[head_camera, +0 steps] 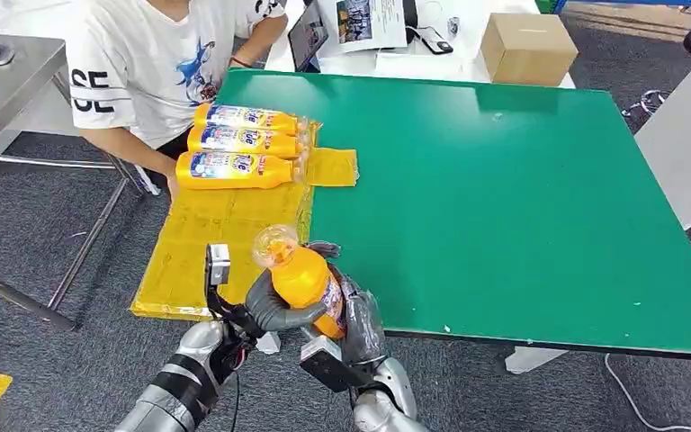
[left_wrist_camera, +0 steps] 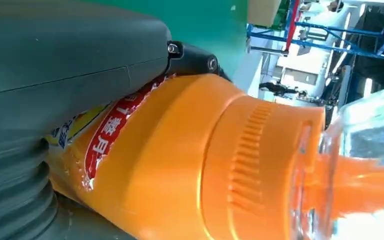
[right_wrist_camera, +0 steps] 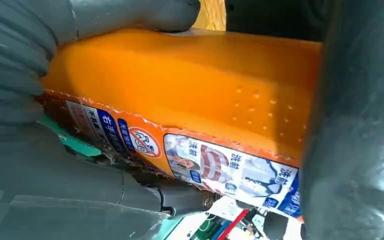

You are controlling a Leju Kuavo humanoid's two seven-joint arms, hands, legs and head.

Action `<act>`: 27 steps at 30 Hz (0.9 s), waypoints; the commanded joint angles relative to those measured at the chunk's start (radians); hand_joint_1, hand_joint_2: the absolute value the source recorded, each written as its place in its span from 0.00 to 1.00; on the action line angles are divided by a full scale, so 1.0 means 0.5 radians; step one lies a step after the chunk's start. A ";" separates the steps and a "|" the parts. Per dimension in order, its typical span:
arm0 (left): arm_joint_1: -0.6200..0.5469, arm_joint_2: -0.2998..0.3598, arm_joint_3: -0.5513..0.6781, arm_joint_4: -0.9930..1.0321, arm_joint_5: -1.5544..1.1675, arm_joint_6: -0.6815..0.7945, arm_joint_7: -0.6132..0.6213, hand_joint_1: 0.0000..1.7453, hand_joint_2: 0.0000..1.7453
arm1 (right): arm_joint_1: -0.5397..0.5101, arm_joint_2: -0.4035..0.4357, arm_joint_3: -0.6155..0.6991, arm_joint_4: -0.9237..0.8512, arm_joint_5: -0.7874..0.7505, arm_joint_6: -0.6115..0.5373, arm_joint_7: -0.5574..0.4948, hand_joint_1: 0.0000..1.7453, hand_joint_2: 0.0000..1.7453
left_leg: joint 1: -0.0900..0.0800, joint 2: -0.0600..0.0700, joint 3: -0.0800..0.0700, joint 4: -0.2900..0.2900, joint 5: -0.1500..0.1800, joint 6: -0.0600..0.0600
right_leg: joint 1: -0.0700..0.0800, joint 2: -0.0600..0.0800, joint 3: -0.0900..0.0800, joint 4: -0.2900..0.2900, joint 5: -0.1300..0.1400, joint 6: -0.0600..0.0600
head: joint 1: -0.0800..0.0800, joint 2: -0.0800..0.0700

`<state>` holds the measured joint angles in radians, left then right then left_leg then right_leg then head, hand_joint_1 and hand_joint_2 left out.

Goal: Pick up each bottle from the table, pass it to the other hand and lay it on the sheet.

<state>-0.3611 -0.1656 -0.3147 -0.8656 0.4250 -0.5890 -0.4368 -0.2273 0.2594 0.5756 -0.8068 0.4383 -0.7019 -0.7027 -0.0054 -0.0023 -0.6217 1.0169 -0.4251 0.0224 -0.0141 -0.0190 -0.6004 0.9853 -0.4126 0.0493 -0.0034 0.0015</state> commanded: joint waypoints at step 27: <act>-0.103 -0.009 0.282 -0.206 -0.645 1.123 -0.164 1.00 1.00 | 0.027 -0.045 -0.256 -0.622 0.021 0.377 0.088 0.00 0.00 | 0.003 0.001 0.004 0.003 -0.004 -0.003 | 0.003 0.003 0.005 0.001 -0.003 -0.004 | -0.001 0.000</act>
<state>-0.3679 -0.1522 -0.3261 -0.9217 0.2699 -0.2626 -0.4944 -0.2441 0.2850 0.4688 -0.8683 0.4749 -0.5436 -0.6779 -0.0054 -0.0026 -0.6219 1.0170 -0.4249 0.0226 -0.0142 -0.0191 -0.6003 0.9855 -0.4125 0.0493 -0.0038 0.0015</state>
